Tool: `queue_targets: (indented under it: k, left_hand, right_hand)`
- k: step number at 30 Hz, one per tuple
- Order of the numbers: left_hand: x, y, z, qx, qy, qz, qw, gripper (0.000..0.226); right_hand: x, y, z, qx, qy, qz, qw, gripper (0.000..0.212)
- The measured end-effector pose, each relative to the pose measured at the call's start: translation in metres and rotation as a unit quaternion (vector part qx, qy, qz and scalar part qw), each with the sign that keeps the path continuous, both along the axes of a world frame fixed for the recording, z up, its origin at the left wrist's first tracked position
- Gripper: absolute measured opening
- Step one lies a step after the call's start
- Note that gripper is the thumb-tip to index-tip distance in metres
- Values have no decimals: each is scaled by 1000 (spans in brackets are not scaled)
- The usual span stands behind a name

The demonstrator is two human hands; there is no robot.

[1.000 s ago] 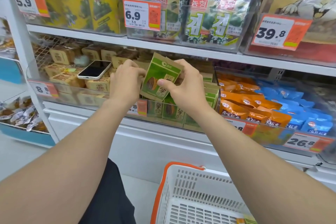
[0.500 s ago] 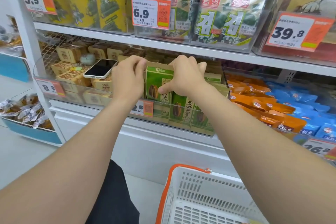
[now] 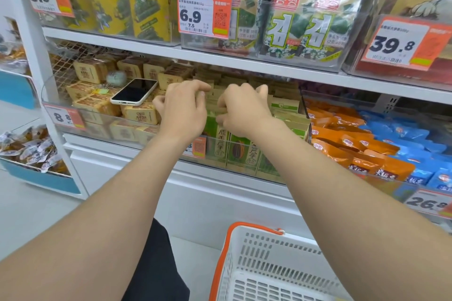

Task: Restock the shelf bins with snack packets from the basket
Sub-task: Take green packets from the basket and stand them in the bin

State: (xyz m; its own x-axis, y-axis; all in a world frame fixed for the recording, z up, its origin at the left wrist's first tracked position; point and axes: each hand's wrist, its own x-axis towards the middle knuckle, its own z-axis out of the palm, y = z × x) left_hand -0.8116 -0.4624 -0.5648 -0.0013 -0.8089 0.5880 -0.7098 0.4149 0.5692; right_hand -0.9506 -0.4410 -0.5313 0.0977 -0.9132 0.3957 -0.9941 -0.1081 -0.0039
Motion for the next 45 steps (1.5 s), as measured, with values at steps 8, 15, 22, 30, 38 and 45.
queue_targets:
  k: [8,15,22,30,38,45]
  left_hand:
    - [-18,15,4,-17,-11,0,1000,48]
    - [-39,43,5,-55,-35,-104,992,23]
    - [-98,95,-16,15,-187,-246,951,9]
    - [-185,157,-78,31,-437,-347,829,24]
    - [-220,203,-143,103,-592,-424,678,23]
    - [-228,213,-179,134,-634,-462,605,13]
  right_hand:
    - [-1,12,-1,-35,55,15,998,20]
    - [-41,82,-72,-235,-163,116,951,13]
    - [-107,143,-137,18,-133,56,989,27]
    - [-179,200,-205,329,-90,-50,939,23]
    - [-213,266,-295,554,63,-97,824,8]
    - [-227,303,-347,573,119,-138,799,59]
